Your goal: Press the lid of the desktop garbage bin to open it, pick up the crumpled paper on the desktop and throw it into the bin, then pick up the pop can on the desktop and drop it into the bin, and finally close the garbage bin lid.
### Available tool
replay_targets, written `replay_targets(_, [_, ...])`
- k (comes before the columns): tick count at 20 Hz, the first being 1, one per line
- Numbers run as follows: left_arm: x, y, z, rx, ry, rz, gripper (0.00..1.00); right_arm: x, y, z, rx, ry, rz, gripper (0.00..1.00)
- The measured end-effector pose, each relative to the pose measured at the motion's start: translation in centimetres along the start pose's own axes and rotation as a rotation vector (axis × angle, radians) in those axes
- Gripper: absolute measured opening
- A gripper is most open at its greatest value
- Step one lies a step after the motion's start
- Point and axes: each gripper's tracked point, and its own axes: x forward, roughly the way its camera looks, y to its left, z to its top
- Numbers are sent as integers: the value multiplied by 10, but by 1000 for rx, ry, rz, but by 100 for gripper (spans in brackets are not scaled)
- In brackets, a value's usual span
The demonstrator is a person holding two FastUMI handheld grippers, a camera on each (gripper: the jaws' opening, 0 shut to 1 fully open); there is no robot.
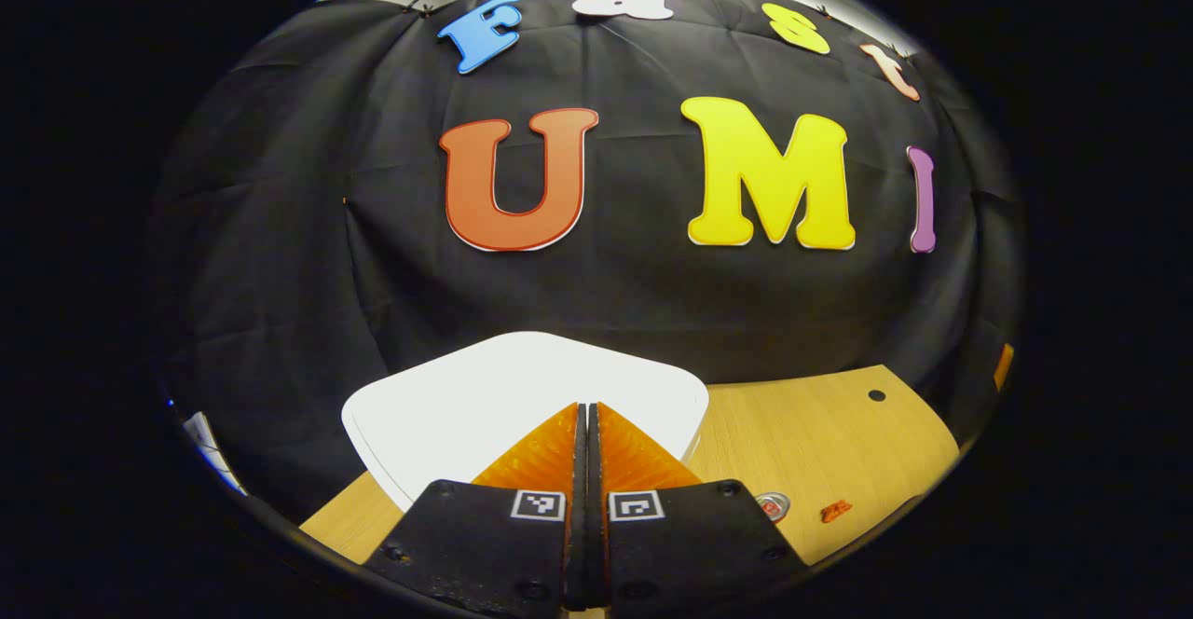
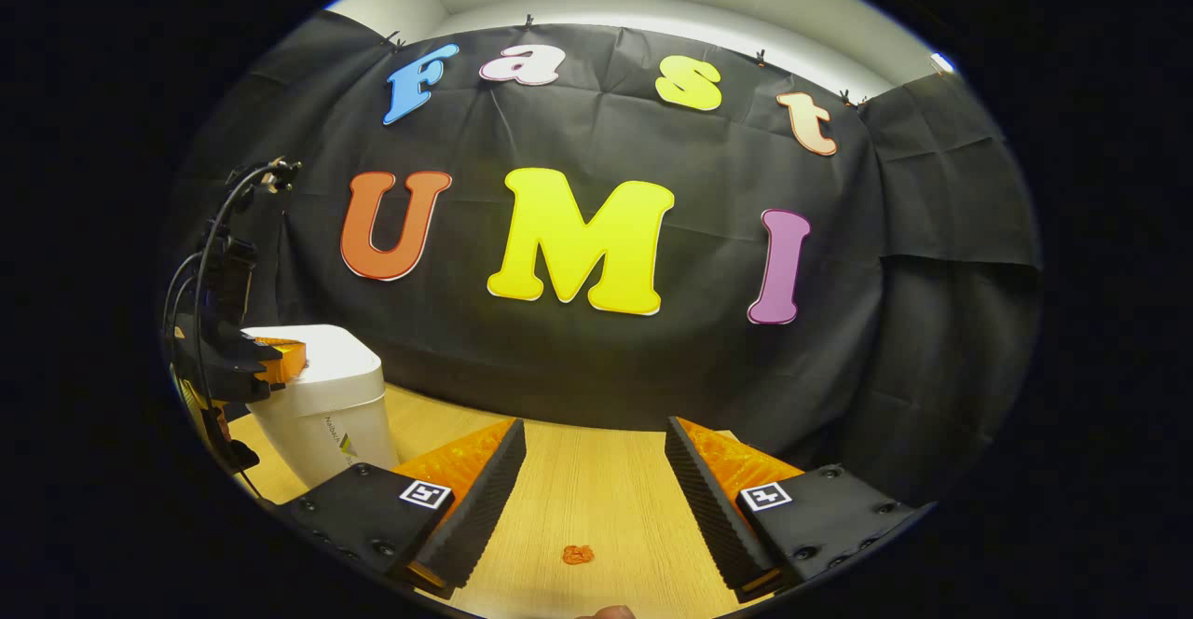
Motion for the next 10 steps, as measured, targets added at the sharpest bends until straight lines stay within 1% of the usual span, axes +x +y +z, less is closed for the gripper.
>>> replay_targets(2, [0, 2, 1, 15, -4, 8, 4, 0, 1, 5, 4, -18, 7, 96])
replay_targets(4, [-2, 2, 9, -2, -40, 23, 3, -2, 1, 8, 8, -31, 8, 96])
replay_targets(5, [-1, 2, 16, -9, -86, 33, 3, -3, 0, 8, 10, -32, 7, 96])
replay_targets(6, [-2, 1, 21, -10, -101, 41, 3, -3, -1, 8, 13, -32, 3, 96])
replay_targets(10, [-18, 3, 66, 69, -235, 62, 3, -5, -5, 4, 14, -18, -11, 96])
